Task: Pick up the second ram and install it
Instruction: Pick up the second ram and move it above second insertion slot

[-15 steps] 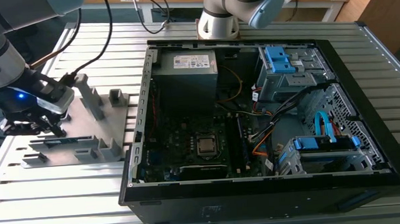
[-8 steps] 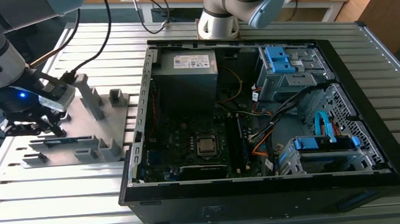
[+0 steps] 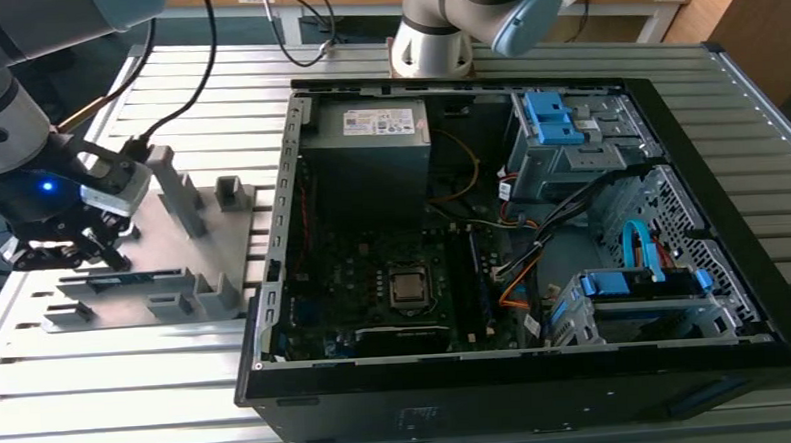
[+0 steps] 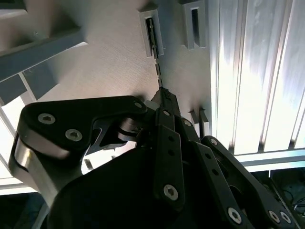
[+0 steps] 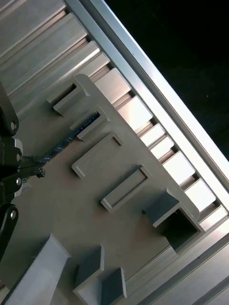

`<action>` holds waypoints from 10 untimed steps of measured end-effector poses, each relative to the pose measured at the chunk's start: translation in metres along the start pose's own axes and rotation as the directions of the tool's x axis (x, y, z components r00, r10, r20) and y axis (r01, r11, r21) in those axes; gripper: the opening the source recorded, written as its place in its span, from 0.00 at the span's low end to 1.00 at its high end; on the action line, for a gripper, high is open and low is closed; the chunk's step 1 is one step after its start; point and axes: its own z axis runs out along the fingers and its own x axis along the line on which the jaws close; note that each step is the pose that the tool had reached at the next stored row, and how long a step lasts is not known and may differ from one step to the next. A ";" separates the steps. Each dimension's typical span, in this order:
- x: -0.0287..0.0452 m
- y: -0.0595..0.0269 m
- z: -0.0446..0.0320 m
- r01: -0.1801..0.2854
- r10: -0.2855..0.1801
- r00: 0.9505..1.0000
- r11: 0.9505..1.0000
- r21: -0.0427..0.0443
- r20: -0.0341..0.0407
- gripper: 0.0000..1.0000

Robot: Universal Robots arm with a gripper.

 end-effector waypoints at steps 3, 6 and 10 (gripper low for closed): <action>0.0000 0.0000 0.0000 0.023 -0.023 1.000 1.000 -0.001 0.000 0.10; 0.0000 0.0000 0.0000 0.046 -0.046 0.999 0.999 -0.001 0.000 0.10; 0.0000 0.0000 0.0000 0.079 -0.079 0.997 0.997 -0.002 0.000 0.10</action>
